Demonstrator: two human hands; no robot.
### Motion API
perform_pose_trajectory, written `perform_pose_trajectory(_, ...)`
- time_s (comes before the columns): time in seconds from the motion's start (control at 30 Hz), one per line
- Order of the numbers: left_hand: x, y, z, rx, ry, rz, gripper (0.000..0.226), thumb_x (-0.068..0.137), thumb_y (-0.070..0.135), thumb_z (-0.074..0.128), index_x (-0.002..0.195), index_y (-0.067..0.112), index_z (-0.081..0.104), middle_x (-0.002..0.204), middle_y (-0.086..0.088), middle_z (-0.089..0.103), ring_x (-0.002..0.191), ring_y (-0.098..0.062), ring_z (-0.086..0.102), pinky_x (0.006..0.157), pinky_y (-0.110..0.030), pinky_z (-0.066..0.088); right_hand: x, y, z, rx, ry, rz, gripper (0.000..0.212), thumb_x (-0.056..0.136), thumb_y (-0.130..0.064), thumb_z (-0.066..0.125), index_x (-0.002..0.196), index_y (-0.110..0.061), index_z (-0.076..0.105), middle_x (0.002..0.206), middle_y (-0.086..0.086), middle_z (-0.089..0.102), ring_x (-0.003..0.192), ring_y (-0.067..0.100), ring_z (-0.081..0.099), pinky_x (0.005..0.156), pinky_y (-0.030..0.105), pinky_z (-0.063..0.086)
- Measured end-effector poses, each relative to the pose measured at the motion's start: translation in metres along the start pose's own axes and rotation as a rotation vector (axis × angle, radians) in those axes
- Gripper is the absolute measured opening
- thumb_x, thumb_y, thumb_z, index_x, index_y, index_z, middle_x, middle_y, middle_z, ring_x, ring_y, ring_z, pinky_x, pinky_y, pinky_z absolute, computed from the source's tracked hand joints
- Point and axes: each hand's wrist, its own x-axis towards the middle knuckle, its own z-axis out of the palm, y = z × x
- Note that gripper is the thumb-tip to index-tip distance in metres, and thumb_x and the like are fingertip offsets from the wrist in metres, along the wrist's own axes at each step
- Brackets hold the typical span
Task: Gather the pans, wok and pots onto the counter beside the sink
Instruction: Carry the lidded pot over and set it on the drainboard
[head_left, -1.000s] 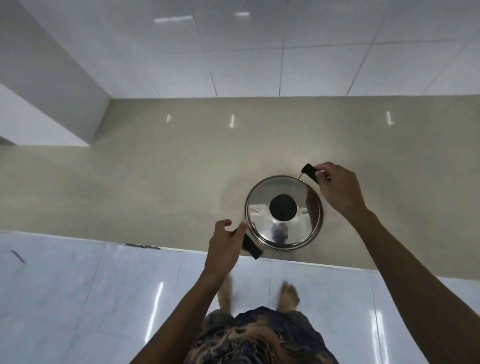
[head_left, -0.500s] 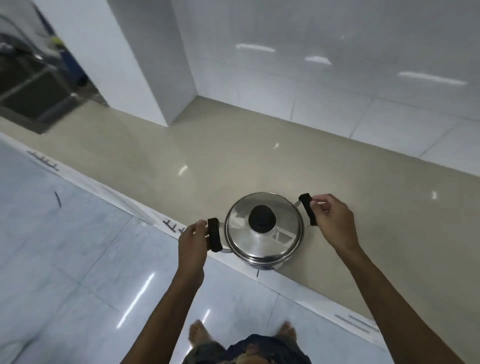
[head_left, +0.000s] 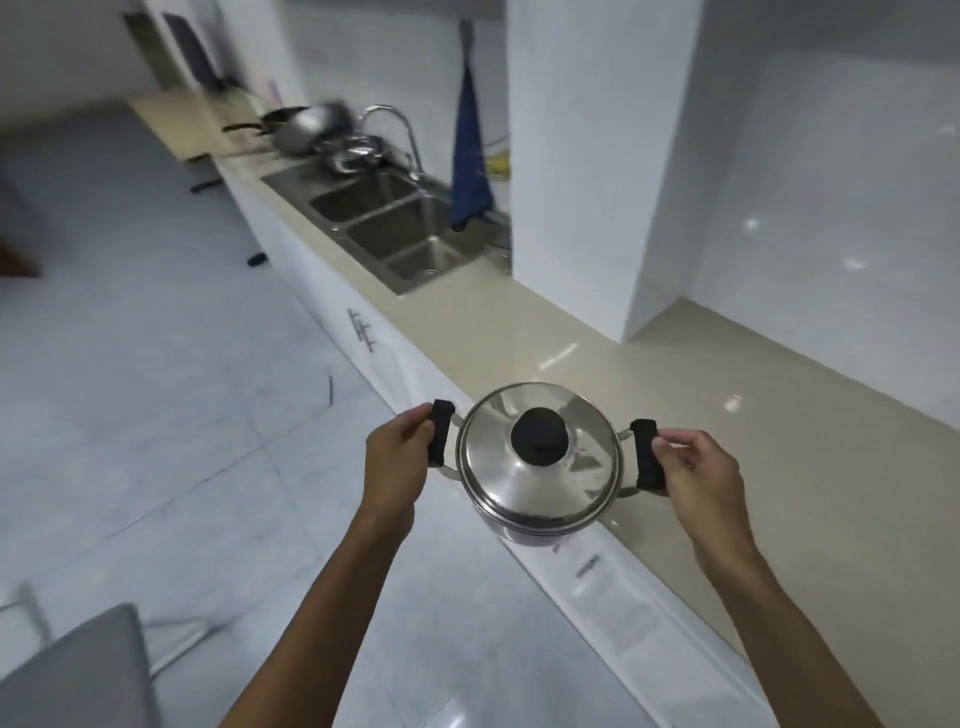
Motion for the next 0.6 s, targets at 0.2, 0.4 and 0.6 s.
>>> perform_pose_trajectory(0.2,0.101,0.021,-0.104,-0.053,0.182,0.011,0.031,0.097,0.004,0.053,0.122,0.008,0.071,0.113,-0.002,0.074,0.103,-0.015,0.068,0.083,-0.023,0.052,0.045,-0.070,0.152,0.092,-0.179,-0.049,0.013,0.083,-0.032,0.064,0.088,-0.040,0.073,0.081,-0.010,0.077,0.074,0.011,0.075,0.074,0.037,0.062)
perform_pose_trajectory(0.4,0.222,0.018,-0.173,-0.106,0.314,-0.033,0.030,0.097,0.004,0.055,0.122,0.007,0.071,0.116,-0.006,0.073,0.108,-0.021,0.067,0.099,-0.036,0.052,0.120,-0.107,0.306,0.116,-0.287,-0.067,0.014,0.086,-0.027,0.064,0.092,-0.033,0.075,0.081,-0.012,0.077,0.075,0.008,0.074,0.065,0.029,0.061)
perform_pose_trajectory(0.6,0.360,0.035,-0.239,-0.088,0.401,-0.107,0.033,0.097,0.005,0.056,0.128,0.007,0.067,0.120,-0.007,0.071,0.111,-0.025,0.066,0.101,-0.041,0.053,0.208,-0.156,0.467,0.074,-0.390,-0.068,0.017,0.085,-0.029,0.062,0.096,-0.028,0.075,0.081,-0.010,0.078,0.076,0.009,0.074,0.068,0.032,0.063)
